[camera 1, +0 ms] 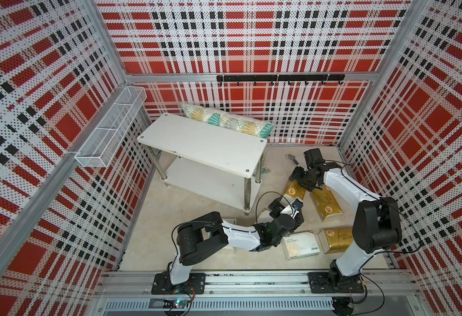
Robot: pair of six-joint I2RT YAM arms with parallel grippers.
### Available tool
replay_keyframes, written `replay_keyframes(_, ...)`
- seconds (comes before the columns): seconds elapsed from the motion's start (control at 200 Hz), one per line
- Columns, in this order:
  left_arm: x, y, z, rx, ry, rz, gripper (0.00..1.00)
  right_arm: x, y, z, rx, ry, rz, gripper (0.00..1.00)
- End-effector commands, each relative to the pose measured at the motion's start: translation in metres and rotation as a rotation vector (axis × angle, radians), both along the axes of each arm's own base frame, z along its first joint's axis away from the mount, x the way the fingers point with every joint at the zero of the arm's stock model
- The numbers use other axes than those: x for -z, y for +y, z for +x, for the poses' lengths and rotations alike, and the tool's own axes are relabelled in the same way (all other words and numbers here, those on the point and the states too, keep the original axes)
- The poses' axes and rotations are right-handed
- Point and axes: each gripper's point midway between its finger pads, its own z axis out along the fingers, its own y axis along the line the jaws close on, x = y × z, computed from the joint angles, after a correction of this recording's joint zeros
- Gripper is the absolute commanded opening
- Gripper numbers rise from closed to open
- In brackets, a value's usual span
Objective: Place the tissue boxes on the shelf by color
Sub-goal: Pick up the box of tissues from the center of the board.
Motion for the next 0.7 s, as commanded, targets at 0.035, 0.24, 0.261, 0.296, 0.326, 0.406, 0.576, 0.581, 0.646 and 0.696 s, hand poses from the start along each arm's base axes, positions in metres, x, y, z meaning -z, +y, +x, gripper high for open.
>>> replay_keyframes(0.035, -0.010, 0.004, 0.016, -0.064, -0.048, -0.028, 0.99, -0.006, 0.010, -0.019, -0.047, 0.021, 0.027, 0.68)
replay_keyframes(0.24, -0.014, 0.009, 0.022, -0.088, -0.087, -0.010, 0.99, -0.001, 0.012, -0.027, -0.070, 0.037, 0.029, 0.65)
replay_keyframes(0.261, -0.013, 0.007, 0.021, -0.077, -0.086, -0.008, 0.99, -0.001, 0.012, -0.027, -0.071, 0.035, 0.029, 0.65)
replay_keyframes(0.296, -0.014, 0.006, 0.020, -0.066, -0.085, -0.011, 0.99, -0.002, 0.012, -0.028, -0.073, 0.034, 0.031, 0.65)
replay_keyframes(0.326, -0.014, 0.005, 0.020, -0.060, -0.083, -0.014, 0.99, -0.002, 0.012, -0.028, -0.073, 0.032, 0.031, 0.65)
replay_keyframes(0.406, -0.014, 0.005, 0.022, -0.073, -0.085, -0.018, 0.99, -0.002, 0.014, -0.030, -0.081, 0.037, 0.032, 0.65)
replay_keyframes(0.576, -0.013, 0.005, 0.026, -0.075, -0.099, -0.003, 0.99, 0.007, 0.021, -0.036, -0.111, 0.063, 0.034, 0.65)
replay_keyframes(0.581, -0.013, 0.005, 0.026, -0.073, -0.101, -0.003, 0.99, 0.007, 0.022, -0.037, -0.111, 0.065, 0.035, 0.65)
replay_keyframes(0.646, -0.013, 0.003, 0.025, -0.070, -0.114, 0.012, 0.99, 0.011, 0.023, -0.039, -0.115, 0.076, 0.036, 0.65)
replay_keyframes(0.696, -0.011, 0.002, 0.027, -0.077, -0.119, 0.021, 0.99, 0.011, 0.024, -0.040, -0.116, 0.074, 0.037, 0.64)
